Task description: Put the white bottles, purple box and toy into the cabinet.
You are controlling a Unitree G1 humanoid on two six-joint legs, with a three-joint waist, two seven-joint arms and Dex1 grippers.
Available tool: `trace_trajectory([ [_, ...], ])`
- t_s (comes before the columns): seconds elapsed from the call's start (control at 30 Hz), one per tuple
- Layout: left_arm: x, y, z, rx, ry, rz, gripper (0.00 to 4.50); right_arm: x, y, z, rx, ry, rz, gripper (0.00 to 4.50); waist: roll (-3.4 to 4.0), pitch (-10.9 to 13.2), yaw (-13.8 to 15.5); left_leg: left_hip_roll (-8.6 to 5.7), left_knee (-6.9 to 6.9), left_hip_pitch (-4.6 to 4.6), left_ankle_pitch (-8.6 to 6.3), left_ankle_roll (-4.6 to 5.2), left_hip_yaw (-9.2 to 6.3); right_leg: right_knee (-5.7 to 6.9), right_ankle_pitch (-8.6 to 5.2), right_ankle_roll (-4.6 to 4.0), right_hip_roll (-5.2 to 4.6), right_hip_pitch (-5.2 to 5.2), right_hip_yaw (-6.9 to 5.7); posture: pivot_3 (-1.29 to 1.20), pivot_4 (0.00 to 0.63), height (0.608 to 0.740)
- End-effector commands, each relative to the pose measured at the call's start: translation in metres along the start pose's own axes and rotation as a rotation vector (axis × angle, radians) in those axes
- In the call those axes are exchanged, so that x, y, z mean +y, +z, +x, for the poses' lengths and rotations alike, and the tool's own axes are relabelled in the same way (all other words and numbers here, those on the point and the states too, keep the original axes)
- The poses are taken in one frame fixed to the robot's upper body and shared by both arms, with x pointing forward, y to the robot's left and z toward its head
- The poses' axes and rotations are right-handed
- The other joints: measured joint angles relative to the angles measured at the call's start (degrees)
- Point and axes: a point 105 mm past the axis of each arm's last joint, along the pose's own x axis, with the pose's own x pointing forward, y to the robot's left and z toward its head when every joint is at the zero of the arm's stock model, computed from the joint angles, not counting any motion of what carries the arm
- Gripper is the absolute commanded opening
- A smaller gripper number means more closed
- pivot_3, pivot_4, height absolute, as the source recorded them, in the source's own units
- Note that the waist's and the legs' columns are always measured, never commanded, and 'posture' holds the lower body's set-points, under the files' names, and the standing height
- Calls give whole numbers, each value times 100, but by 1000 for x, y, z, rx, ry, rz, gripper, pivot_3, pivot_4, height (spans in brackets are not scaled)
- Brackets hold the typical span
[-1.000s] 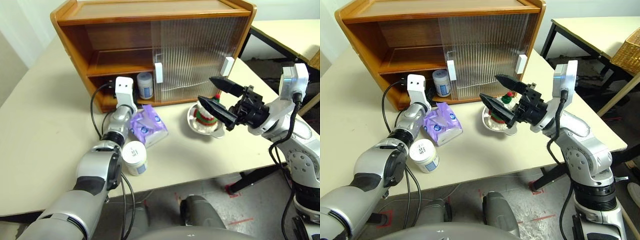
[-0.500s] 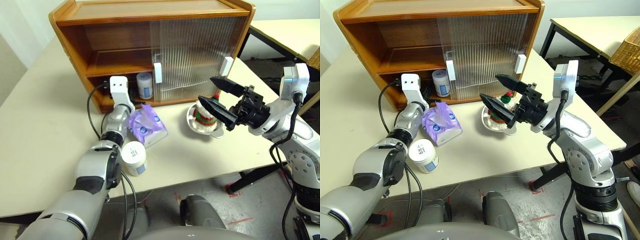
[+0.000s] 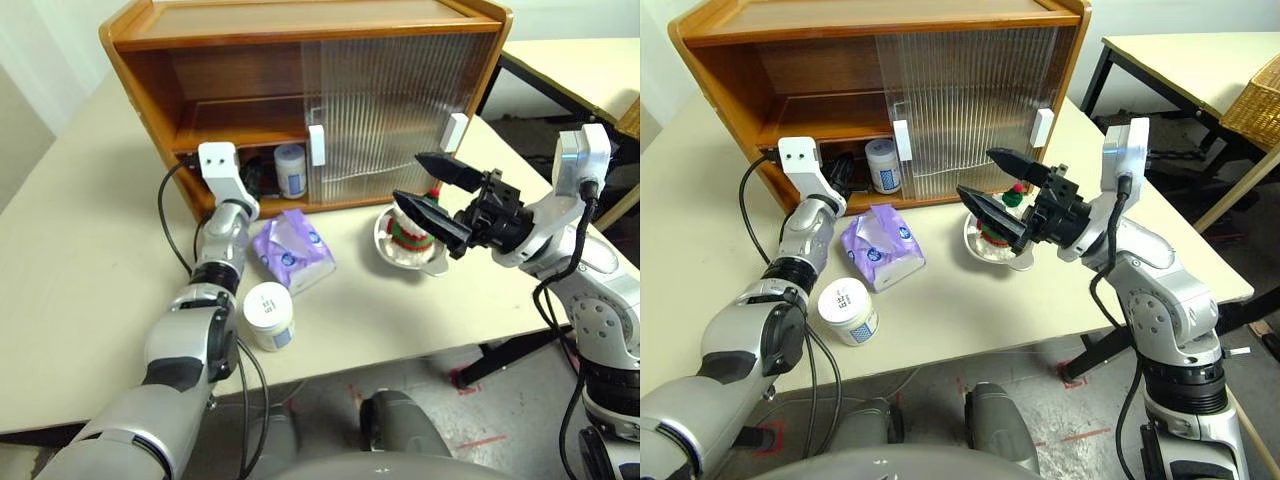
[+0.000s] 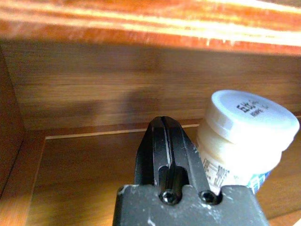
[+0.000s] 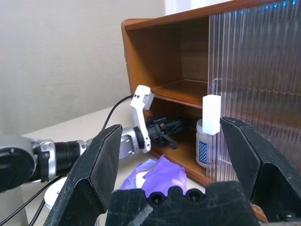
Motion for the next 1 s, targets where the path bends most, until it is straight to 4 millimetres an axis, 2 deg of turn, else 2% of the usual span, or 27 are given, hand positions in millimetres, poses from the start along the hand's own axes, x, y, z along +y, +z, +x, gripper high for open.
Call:
trace_trajectory([
  [0.03,1,2,-5,-16,-38,-4,20,1,0,3,-3,16,-4,4500,0,0,2,0,0,0,0,0,0,0,0,0,0,0,0,-86,0,740],
  [0.2,0,9,-19,-40,-127,-16,20,1,-2,3,-1,25,5,4500,0,0,5,1,-2,2,0,0,1,0,0,-1,1,0,4,-63,0,740],
  [0.3,3,16,-27,-53,-152,-8,969,2,-4,4,-1,31,12,4500,0,0,18,2,-4,4,1,1,1,1,0,-1,4,0,7,-52,0,740],
  [0.4,8,27,-43,-63,-260,-66,2124,2,-6,6,-2,48,20,4500,0,0,43,3,-3,4,1,2,1,3,2,-3,4,0,7,-24,0,740],
  [0.57,21,38,-68,-50,-381,-33,4176,2,-7,10,-7,70,26,4500,1,0,72,7,-9,19,2,3,11,8,3,-7,14,0,24,0,0,740],
  [0.6,23,39,-73,-43,-412,-12,4472,1,-7,10,-8,73,27,4500,1,0,104,7,-9,19,2,3,11,8,3,-8,15,-1,24,9,0,740],
  [0.67,26,40,-81,-31,-464,27,4472,1,-7,11,-8,79,29,4500,1,0,165,9,-8,22,2,3,12,8,5,-12,20,-1,28,15,0,740],
  [1.0,38,41,-149,36,-839,55,4472,0,-8,16,-13,108,31,4500,8,3,336,18,-22,24,0,1,28,8,-9,-39,18,-13,36,45,0,740],
])
